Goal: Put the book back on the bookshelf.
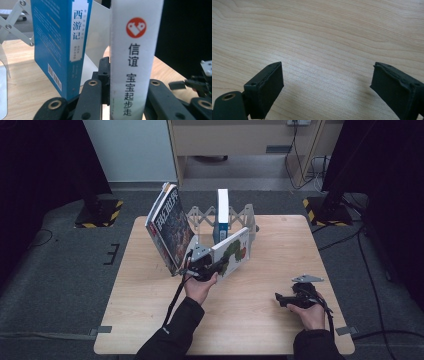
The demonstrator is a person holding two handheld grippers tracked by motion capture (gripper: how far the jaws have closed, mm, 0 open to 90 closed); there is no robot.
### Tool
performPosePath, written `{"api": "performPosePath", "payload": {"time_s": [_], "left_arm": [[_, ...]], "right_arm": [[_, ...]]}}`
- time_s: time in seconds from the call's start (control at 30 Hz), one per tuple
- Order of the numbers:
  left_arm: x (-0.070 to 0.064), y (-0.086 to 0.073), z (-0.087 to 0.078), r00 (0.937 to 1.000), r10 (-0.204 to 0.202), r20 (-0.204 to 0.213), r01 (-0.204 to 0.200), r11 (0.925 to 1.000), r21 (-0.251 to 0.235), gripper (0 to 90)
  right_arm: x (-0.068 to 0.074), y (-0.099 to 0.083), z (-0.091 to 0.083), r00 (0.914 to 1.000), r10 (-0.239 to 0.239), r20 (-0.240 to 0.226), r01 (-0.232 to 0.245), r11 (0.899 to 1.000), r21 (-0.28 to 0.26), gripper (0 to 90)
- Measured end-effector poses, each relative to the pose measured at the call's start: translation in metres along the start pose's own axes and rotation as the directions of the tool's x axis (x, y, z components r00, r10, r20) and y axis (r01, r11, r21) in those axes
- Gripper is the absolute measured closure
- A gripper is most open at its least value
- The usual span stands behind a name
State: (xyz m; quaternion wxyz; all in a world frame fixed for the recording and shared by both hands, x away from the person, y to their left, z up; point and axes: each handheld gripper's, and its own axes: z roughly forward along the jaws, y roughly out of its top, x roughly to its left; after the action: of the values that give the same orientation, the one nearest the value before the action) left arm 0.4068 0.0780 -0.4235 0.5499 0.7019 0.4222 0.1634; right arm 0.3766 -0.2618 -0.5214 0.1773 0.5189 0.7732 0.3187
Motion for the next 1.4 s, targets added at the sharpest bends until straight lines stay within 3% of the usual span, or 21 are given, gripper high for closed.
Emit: {"api": "performPosePath", "payload": {"time_s": [0.3,0.6,0.87,1.4], "left_arm": [[0.004,0.002,0.022,0.9993,-0.008,-0.038,0.008,0.9999,-0.012,74.6],[-0.001,0.0,0.044,0.9946,0.022,-0.101,-0.025,0.9995,-0.02,74.6],[0.003,-0.006,0.059,0.9921,0.009,-0.125,-0.01,0.9999,-0.004,74.6],[0.001,-0.019,0.081,0.9857,0.019,-0.168,-0.021,0.9997,-0.011,74.5]], "right_arm": [[0.001,0.0,0.002,1.0,-0.009,-0.003,0.009,1.0,0.013,10.7],[0.0,0.0,0.002,0.9999,-0.015,-0.008,0.015,1.0,0.014,10.7],[0.001,0.0,0.002,0.9999,-0.013,-0.009,0.013,1.0,0.008,10.7],[0.002,0.0,0.002,0.9998,-0.011,-0.015,0.012,1.0,0.012,10.8]]}}
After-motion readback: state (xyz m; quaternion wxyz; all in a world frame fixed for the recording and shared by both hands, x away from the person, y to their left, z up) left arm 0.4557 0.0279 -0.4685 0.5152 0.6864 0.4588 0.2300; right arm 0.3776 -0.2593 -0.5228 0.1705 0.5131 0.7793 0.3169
